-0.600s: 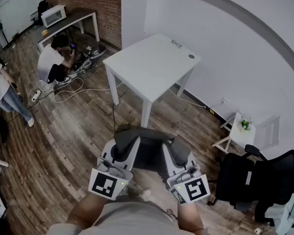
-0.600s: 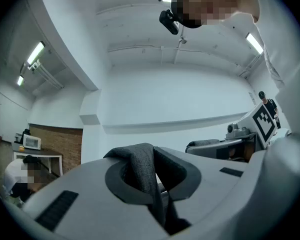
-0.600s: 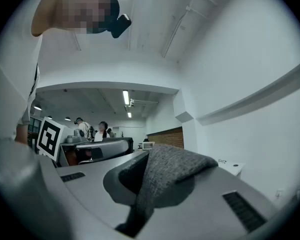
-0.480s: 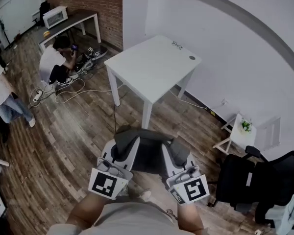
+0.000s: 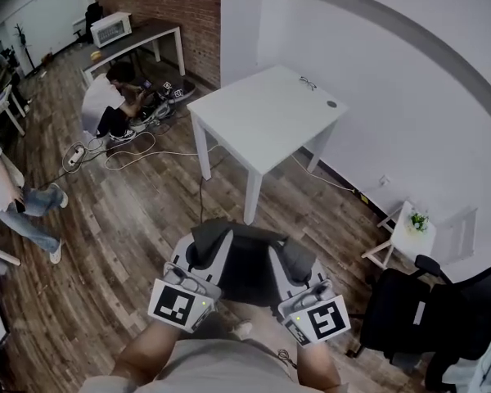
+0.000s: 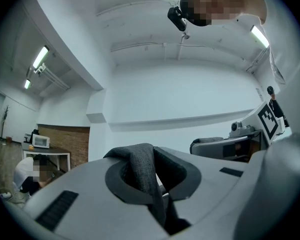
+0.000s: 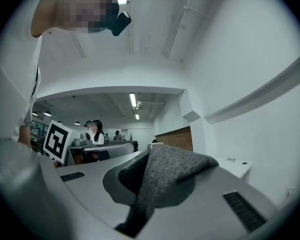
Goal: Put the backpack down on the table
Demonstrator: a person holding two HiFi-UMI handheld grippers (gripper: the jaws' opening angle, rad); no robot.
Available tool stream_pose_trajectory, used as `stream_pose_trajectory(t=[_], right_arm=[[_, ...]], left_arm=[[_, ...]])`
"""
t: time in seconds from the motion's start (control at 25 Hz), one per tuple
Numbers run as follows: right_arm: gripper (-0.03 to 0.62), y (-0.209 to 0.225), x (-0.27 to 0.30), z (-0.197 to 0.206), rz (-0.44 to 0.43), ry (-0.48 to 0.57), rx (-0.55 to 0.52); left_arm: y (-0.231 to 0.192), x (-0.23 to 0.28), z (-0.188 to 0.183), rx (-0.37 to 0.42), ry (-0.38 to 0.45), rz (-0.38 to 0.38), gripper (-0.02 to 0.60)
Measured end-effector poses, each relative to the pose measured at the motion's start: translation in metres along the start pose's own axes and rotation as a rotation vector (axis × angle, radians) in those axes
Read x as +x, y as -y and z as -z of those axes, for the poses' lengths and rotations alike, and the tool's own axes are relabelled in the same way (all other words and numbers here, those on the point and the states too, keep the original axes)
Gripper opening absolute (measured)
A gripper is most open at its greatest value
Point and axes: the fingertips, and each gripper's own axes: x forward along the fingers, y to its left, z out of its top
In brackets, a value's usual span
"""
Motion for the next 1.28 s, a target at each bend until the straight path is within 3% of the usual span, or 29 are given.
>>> stream_pose_trajectory(t=[0.36,0.68,1.08,1.28], right_arm=[[0.04,0.012,0.002,-0.005,-0.008,0.012,-0.005],[0.04,0.05,0.054,-0.008,0.034,-0.012,-0.017],[0.04,0.112,0.145,-0.02,0.086,-0.024,-0.016],[0.04,0.12,0.19,-0.024,0.12,-0.021,-0.018]], left_arm=[[-0.001,0.019,-0.004,0.002,0.028,0.023,0.044],[-0.044,0.073,0.001,-0.046,0.039,0.087,0.044],[-0.112,0.153,-0.001,0.012,0.037,0.216,0.044],[-0.149,0.167,0.006,0.128,-0.031,0.34,0.044]])
